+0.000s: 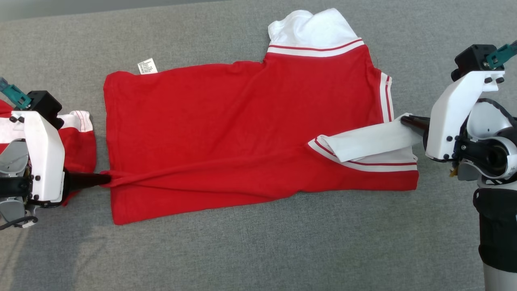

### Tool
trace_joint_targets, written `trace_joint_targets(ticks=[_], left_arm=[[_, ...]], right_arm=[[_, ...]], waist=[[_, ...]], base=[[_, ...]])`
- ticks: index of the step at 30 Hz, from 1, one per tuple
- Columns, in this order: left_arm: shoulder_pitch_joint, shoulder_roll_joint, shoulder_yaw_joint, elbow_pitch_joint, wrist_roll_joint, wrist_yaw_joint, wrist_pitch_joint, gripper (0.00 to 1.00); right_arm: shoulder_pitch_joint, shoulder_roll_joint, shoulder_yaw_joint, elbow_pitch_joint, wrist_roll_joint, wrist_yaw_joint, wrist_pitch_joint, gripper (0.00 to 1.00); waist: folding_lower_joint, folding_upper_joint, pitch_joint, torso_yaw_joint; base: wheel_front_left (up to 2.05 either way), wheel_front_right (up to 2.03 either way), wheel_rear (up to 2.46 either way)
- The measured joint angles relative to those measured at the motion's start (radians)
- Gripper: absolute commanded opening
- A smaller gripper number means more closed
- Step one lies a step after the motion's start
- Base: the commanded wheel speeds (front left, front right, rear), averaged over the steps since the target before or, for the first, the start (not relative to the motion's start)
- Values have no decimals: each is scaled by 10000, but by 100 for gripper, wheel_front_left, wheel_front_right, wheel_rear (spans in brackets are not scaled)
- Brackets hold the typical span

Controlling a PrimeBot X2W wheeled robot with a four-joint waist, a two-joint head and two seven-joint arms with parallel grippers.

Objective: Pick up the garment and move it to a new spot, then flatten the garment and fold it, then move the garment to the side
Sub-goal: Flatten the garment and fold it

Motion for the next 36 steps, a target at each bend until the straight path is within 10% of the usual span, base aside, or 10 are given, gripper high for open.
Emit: trace_joint_targets(ticks=[11, 24, 36], left_arm=[[255, -316, 491, -46, -109, -59, -1070, 100], [2573, -464, 1496, -619, 336, -31, -6000, 100], [4842, -629, 1615, -1346, 1898, 1638, -10356, 100]], right_arm=[[16, -268, 267, 176, 391, 0, -2456, 100], [2484, -844, 696, -399, 826, 0, -7494, 100], [4069, -408, 548, 351, 499, 0, -8980, 100]], waist=[[0, 0, -813, 57], [0, 0, -2082, 91], [0, 0, -2156, -21]], base=[[0, 0, 0], [0, 0, 0], [0, 0, 0]])
